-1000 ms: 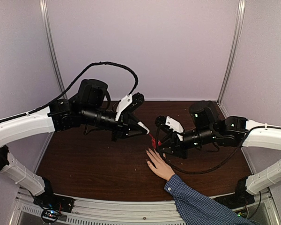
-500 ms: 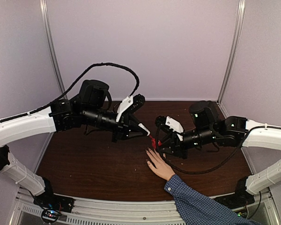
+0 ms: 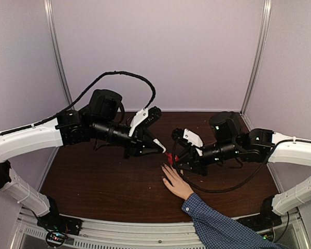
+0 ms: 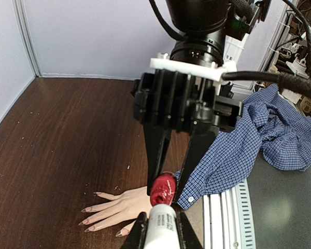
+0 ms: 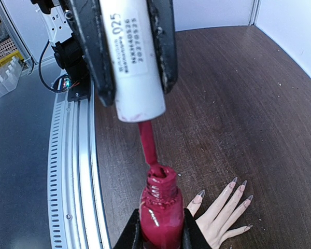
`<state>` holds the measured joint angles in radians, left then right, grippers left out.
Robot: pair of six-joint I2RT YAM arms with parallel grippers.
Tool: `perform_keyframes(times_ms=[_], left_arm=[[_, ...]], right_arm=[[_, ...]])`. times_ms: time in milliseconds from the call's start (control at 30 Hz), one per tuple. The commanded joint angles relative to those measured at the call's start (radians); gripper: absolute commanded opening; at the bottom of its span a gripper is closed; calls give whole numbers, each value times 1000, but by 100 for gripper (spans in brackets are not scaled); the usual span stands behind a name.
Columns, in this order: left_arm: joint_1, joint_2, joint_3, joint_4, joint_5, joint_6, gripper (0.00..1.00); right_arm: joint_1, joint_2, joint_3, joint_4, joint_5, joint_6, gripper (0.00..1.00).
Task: Paint the nails
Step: Remove the excess polish from the bottle rim.
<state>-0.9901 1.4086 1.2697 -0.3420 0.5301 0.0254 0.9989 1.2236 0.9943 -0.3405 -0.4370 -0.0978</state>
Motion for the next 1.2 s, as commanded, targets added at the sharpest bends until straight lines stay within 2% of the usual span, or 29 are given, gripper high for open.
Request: perform_keyframes(times_ms=[0,900,1167], left_arm=[[-5,-6,20,37,30,10,0],[21,-86,-36,108,9,-22,0],[70,-73,-148,203,-3,-106,0]], right_arm=[[-3,5,10,13,0,9,0],[-6,-10,-7,23,23,21,0],[-71,-92,-57,38,13,81,0]])
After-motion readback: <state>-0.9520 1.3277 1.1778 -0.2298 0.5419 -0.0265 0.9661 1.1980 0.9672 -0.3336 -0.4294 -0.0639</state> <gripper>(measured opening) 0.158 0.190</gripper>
